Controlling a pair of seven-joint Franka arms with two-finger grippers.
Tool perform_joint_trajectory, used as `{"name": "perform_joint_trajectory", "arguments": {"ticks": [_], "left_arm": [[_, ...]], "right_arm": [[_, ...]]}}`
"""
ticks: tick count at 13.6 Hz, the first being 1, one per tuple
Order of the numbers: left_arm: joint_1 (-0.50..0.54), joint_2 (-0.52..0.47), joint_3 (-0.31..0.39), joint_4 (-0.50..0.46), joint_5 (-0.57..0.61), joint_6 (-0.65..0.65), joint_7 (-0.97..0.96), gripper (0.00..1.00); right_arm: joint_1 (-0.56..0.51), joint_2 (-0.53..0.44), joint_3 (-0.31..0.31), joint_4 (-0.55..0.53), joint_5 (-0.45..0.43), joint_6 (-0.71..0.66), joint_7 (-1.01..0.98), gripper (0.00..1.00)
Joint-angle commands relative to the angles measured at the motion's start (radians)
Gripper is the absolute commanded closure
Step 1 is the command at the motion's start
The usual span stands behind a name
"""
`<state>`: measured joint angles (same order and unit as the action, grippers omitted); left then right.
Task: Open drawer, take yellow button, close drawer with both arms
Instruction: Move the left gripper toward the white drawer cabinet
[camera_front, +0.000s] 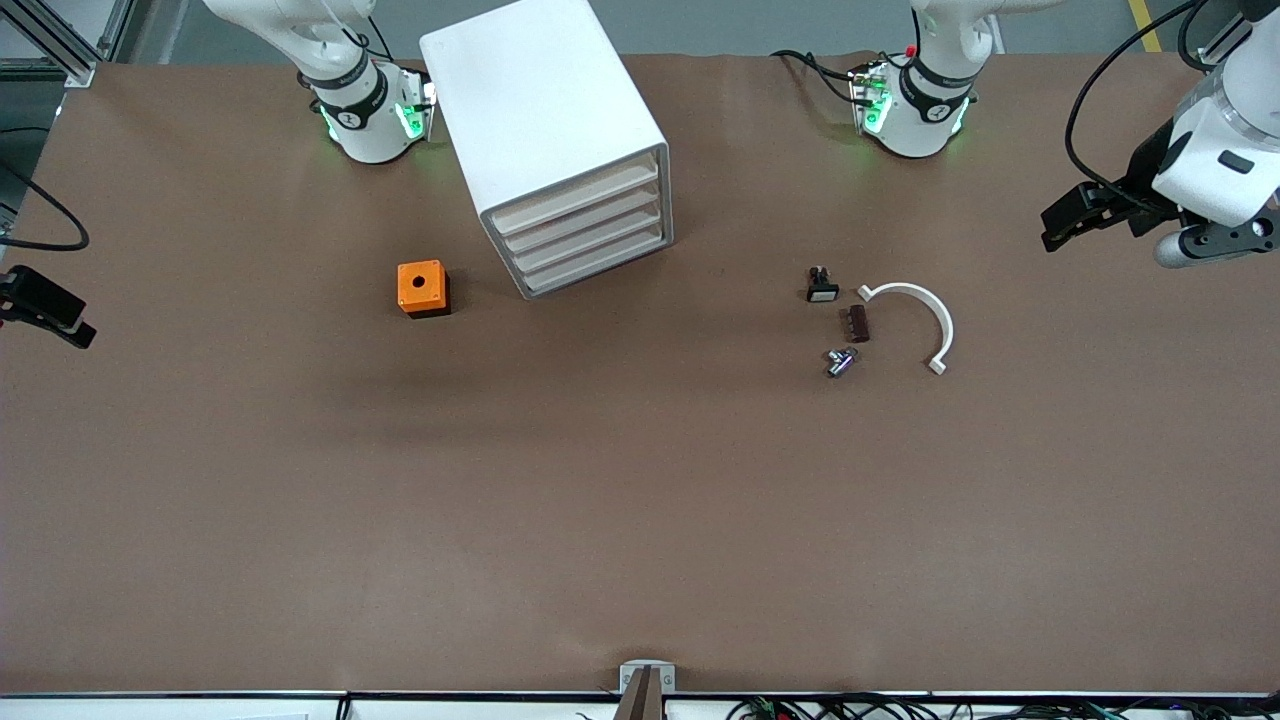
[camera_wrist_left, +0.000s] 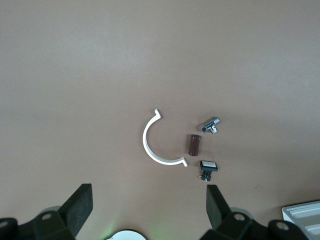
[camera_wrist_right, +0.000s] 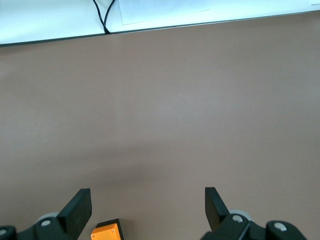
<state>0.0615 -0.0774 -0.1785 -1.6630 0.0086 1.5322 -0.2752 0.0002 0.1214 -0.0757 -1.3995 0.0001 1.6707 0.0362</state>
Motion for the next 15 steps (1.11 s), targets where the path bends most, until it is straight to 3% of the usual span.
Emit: {"name": "perform_joint_trajectory", "arguments": {"ticks": [1,3,6,10,13,15], "left_arm": [[0.003,0.008,-0.003,0.023,-0.002,-0.018,0.002,0.00],[0.001,0.019,-0.004,0.028,-0.004,-0.018,0.002,0.00],[-0.005,0.114,-0.006,0.046,-0.013,-0.018,0.004,0.00],[-0.034,0.249,-0.007,0.155,-0.019,-0.018,-0.016,0.00],[-0.055,0.358,-0.009,0.187,-0.050,-0.017,-0.219,0.00],[-0.089,0.495,-0.009,0.239,-0.099,-0.009,-0.411,0.00]], "right_arm": [[-0.011,0.007,0.008,0.017,-0.002,-0.008,-0.002,0.00],[-0.008,0.007,0.008,0.017,-0.002,-0.008,-0.002,0.00],[-0.002,0.009,0.010,0.017,-0.002,-0.008,-0.002,0.00],[0.004,0.014,0.014,0.017,0.000,-0.008,-0.001,0.00],[0.003,0.014,0.014,0.017,0.000,-0.008,-0.001,0.00],[0.004,0.014,0.014,0.017,-0.002,-0.005,-0.001,0.00]]}}
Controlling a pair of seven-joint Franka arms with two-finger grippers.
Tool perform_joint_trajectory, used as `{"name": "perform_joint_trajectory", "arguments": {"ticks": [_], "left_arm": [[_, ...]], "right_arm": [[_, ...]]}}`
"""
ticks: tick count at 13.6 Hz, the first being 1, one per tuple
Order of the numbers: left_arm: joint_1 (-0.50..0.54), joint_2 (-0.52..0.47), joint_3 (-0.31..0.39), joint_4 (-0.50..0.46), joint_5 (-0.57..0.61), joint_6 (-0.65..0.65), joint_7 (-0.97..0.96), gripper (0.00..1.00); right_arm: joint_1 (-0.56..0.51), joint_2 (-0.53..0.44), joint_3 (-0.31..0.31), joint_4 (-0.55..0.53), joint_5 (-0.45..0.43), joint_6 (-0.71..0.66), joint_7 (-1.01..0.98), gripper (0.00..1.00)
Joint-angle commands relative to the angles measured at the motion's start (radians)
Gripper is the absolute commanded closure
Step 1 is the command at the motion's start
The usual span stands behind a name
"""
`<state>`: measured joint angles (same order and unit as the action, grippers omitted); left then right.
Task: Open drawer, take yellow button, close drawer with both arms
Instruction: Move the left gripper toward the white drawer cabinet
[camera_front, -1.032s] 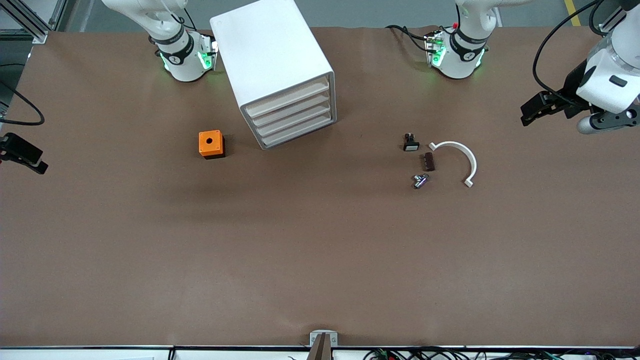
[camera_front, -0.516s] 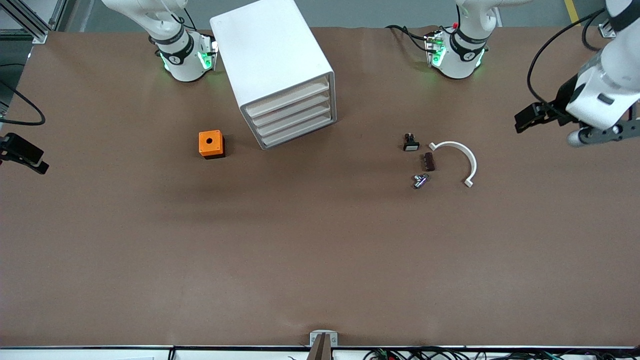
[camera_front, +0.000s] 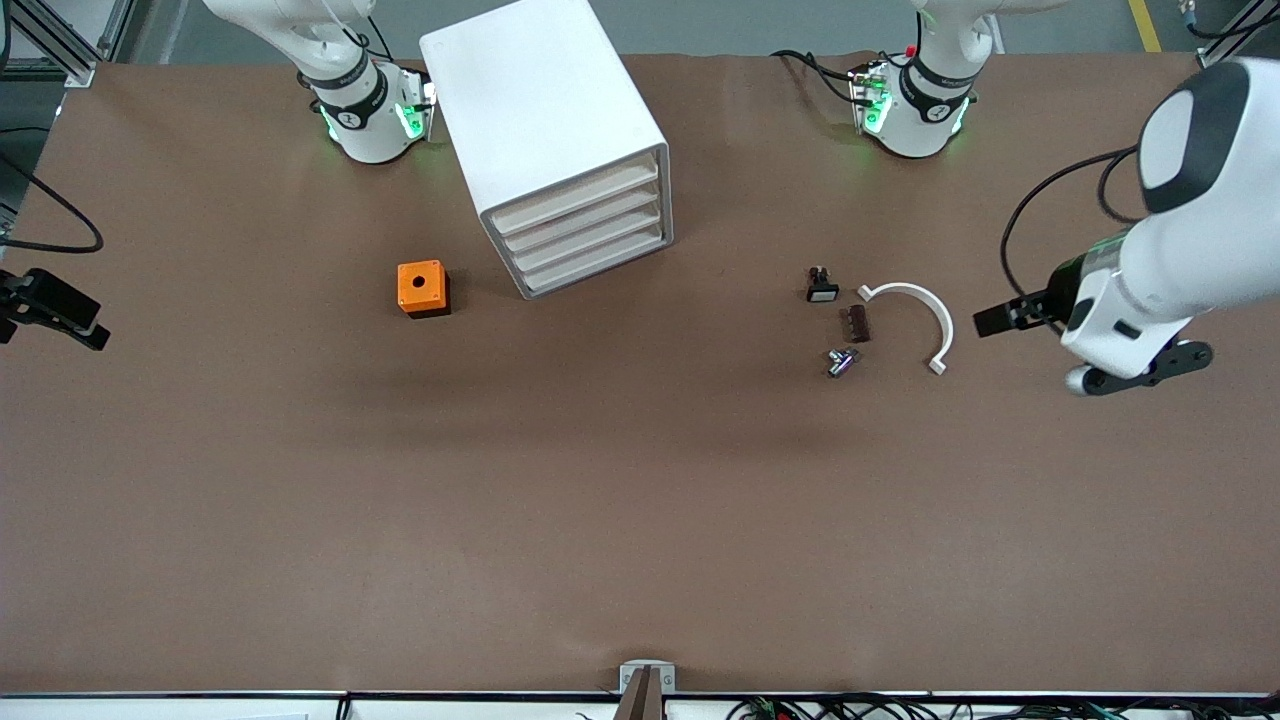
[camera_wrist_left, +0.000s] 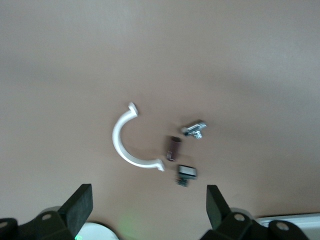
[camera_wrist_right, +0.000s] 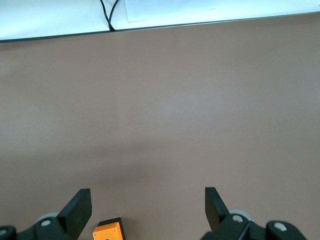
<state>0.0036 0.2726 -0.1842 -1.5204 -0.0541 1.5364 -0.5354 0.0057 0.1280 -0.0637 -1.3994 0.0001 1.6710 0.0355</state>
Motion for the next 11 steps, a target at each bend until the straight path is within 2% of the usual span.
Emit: {"name": "perform_joint_trajectory", "arguments": {"ticks": [1,3,5,7,8,11], "left_arm": [[-0.071,0.231,-0.001,0.152,-0.041,-0.015,-0.228,0.00],[-0.115,0.328,-0.001,0.181,-0.047,-0.012,-0.431,0.00],[-0.164,0.368,-0.001,0.180,-0.081,-0.009,-0.741,0.00],[-0.177,0.395,-0.001,0.178,-0.171,-0.013,-1.115,0.00],[-0.184,0.399,-0.003,0.177,-0.220,-0.016,-1.243,0.00],[-0.229,0.401,-0.003,0.167,-0.433,-0.068,-1.429,0.00]], "right_arm": [[0.000,0.007,0.002,0.017,0.000,0.007,-0.002,0.00],[0.005,0.007,0.004,0.017,0.003,0.018,0.001,0.00],[0.025,0.006,0.002,0.017,0.003,0.016,0.012,0.00],[0.025,0.005,0.004,0.017,0.021,0.015,0.011,0.00],[0.025,0.005,0.004,0.017,0.024,0.010,0.003,0.00],[0.045,0.005,0.004,0.014,0.024,-0.003,0.001,0.00]]}}
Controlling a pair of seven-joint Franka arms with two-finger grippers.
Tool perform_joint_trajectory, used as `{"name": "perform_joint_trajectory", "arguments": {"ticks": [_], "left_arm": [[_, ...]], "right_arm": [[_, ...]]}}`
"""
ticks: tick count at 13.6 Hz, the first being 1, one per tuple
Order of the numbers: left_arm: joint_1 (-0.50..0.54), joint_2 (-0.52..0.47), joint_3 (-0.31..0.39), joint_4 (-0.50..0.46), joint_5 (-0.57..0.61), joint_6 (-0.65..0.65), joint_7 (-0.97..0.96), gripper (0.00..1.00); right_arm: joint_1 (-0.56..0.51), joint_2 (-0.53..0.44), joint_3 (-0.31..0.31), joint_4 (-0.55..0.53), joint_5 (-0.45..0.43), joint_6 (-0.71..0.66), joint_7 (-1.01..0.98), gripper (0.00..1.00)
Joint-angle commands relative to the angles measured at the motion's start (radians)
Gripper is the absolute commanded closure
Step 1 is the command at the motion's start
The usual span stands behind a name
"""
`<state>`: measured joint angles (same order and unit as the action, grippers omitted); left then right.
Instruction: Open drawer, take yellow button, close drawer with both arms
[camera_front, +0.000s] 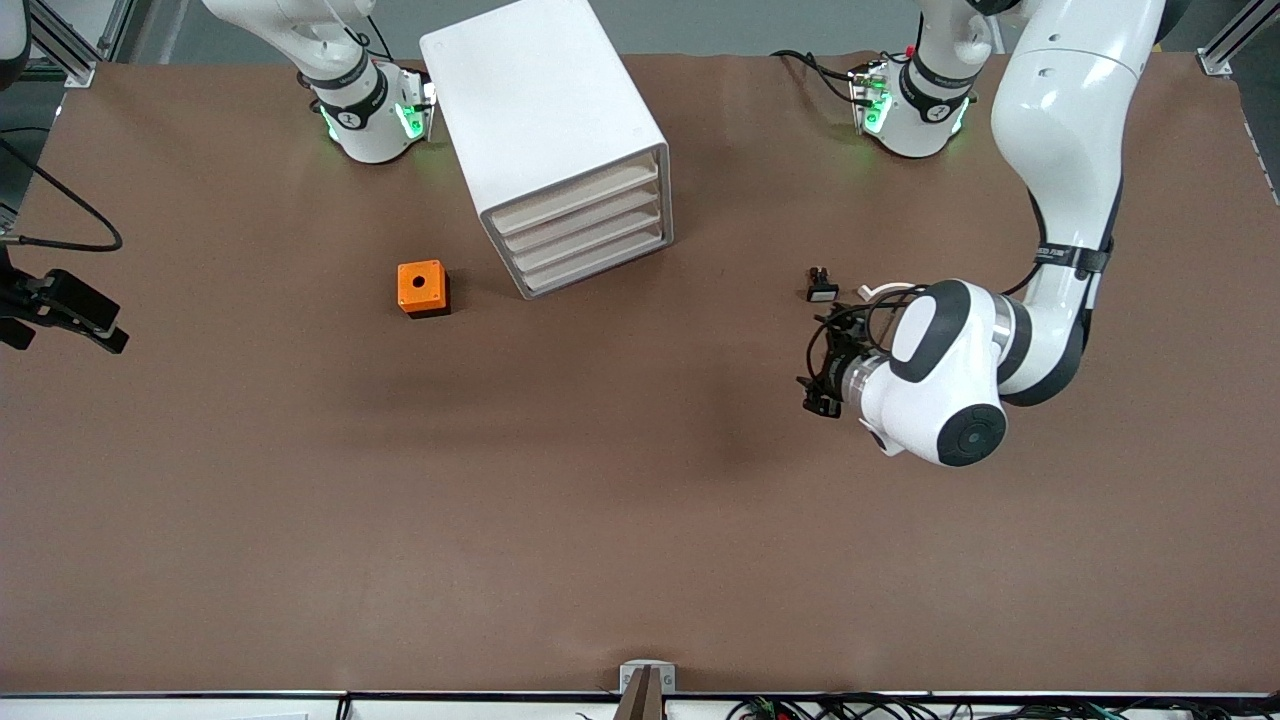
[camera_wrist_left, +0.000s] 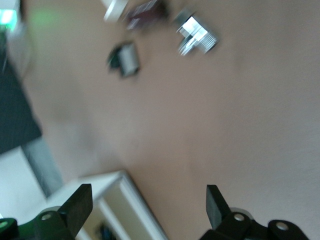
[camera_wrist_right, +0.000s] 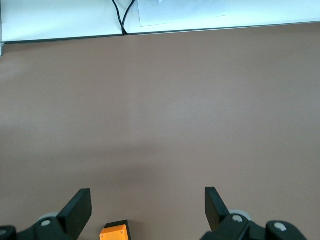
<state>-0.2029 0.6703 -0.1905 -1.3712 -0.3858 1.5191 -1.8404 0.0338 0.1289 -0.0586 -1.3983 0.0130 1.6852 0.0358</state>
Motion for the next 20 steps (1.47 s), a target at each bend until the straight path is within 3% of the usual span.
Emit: {"name": "perform_joint_trajectory", "arguments": {"ticks": [1,5,8,10,12,15,18,20], "left_arm": [[-0.039,0.003,0.003,0.006,-0.196,-0.060,-0.161,0.00],[-0.108,0.041,0.003,-0.032,-0.437,-0.102,-0.210,0.00],[-0.177,0.077,0.005,-0.014,-0.540,-0.102,-0.223,0.00],[-0.188,0.077,0.005,-0.014,-0.556,-0.103,-0.252,0.00],[-0.194,0.081,0.005,-0.014,-0.555,-0.100,-0.315,0.00],[-0.240,0.132,0.015,-0.009,-0.648,-0.036,-0.344,0.00],[-0.251,0.170,0.016,0.018,-0.654,0.012,-0.437,0.02],[-0.298,0.184,0.016,0.023,-0.654,0.018,-0.514,0.14]], "right_arm": [[0.017,0.005,-0.001,0.015,0.013,-0.024,0.000,0.00],[0.021,0.003,0.002,0.010,0.022,-0.025,-0.025,0.00],[0.015,-0.003,-0.003,0.010,0.140,-0.056,-0.045,0.00],[0.020,-0.020,0.002,0.018,0.174,-0.122,-0.034,0.00],[0.020,-0.041,0.000,0.050,0.223,-0.191,0.047,0.00],[0.021,-0.049,-0.001,0.140,0.249,-0.382,0.235,0.00],[0.044,-0.064,0.017,0.148,0.260,-0.449,0.480,0.00],[0.113,-0.054,0.037,0.131,0.260,-0.435,0.649,0.00]]}}
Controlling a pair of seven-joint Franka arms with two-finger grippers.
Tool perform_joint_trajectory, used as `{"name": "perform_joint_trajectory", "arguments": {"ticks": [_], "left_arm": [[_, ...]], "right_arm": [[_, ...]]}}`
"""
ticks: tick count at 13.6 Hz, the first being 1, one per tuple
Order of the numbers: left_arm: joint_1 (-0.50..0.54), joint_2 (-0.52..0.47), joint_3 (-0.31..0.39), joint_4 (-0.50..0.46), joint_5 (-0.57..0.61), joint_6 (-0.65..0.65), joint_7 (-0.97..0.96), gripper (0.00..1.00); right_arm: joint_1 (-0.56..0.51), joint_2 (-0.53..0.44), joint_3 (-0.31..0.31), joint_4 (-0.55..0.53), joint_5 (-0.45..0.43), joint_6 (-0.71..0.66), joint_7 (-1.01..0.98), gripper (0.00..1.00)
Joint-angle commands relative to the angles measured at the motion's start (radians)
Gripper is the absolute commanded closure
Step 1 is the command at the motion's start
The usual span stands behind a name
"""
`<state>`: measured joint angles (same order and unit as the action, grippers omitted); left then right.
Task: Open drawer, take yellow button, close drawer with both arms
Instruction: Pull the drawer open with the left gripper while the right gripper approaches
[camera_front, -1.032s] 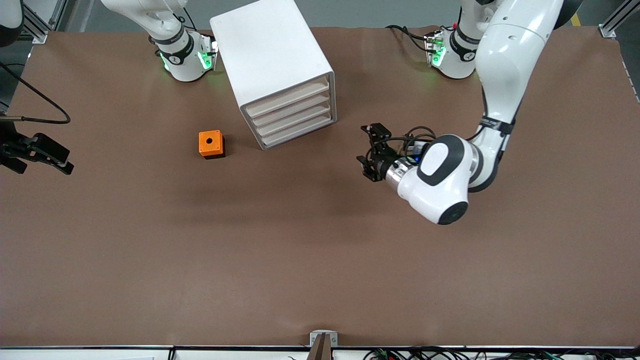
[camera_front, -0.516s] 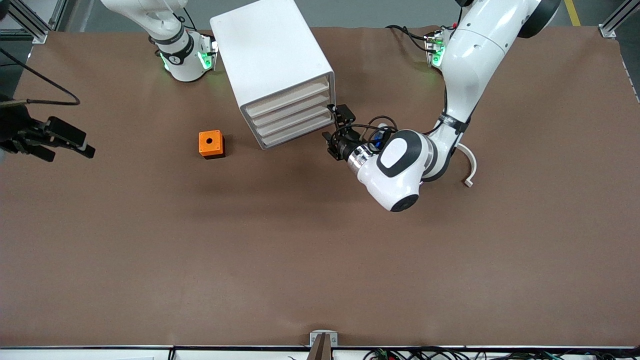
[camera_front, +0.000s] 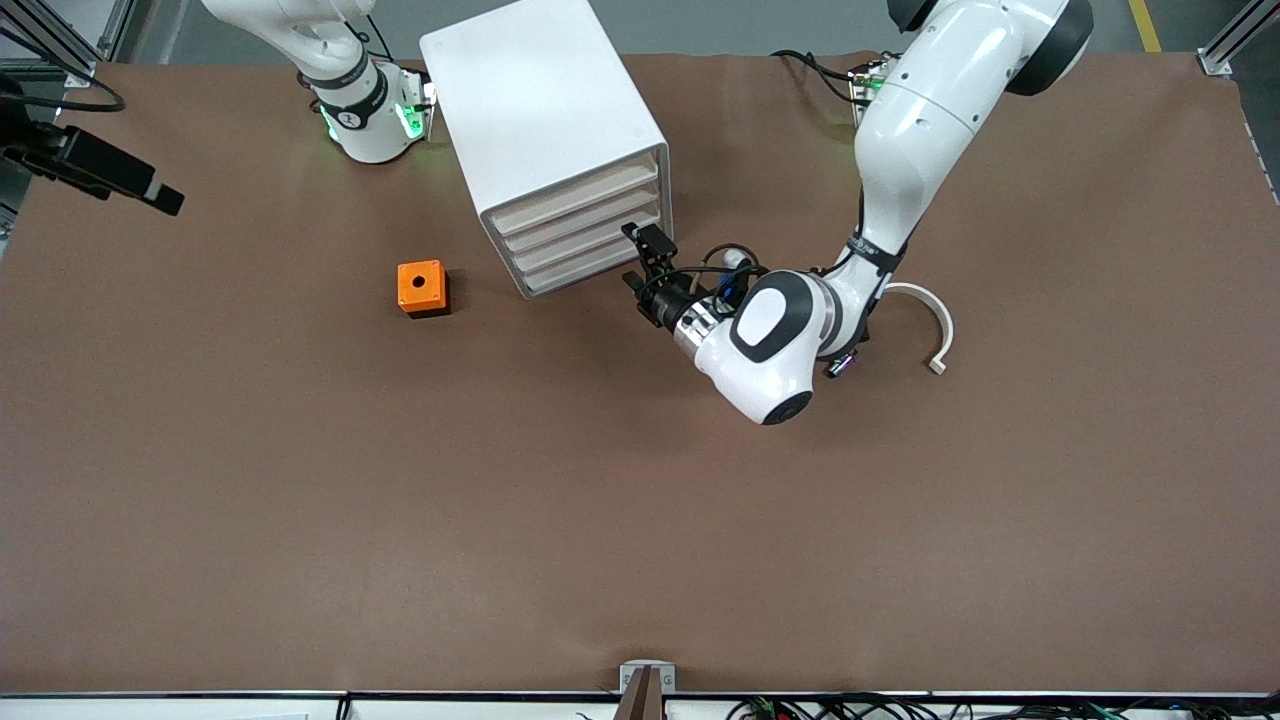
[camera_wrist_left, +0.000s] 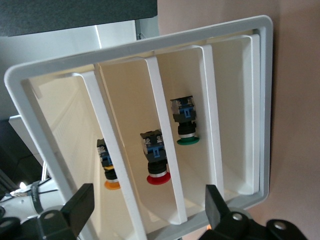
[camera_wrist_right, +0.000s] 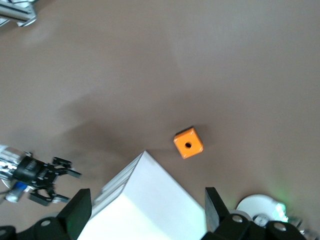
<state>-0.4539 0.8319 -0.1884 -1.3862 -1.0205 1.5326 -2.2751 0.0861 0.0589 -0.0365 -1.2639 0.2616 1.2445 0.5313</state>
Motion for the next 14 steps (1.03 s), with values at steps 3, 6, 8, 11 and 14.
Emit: {"name": "perform_joint_trajectory", "arguments": {"ticks": [3,6,8,11,14], "left_arm": [[-0.054,0.020,0.012,0.038,-0.021,0.008,-0.121,0.15],[-0.089,0.013,-0.006,0.039,-0.021,0.004,-0.147,0.40],[-0.092,0.009,-0.009,0.041,-0.021,-0.009,-0.147,0.44],[-0.086,0.006,-0.023,0.041,-0.047,-0.043,-0.150,0.46],[-0.103,0.001,-0.025,0.055,-0.052,-0.048,-0.164,0.59]], "right_arm": [[0.191,0.035,0.014,-0.011,-0.004,0.044,0.390,0.00],[0.256,0.054,0.014,-0.012,-0.039,0.073,0.501,0.00],[0.262,0.068,0.015,-0.017,-0.038,0.075,0.506,0.00],[0.300,0.082,0.014,-0.019,-0.041,0.075,0.587,0.00],[0.356,0.111,0.014,-0.019,-0.042,0.104,0.695,0.00]]}}
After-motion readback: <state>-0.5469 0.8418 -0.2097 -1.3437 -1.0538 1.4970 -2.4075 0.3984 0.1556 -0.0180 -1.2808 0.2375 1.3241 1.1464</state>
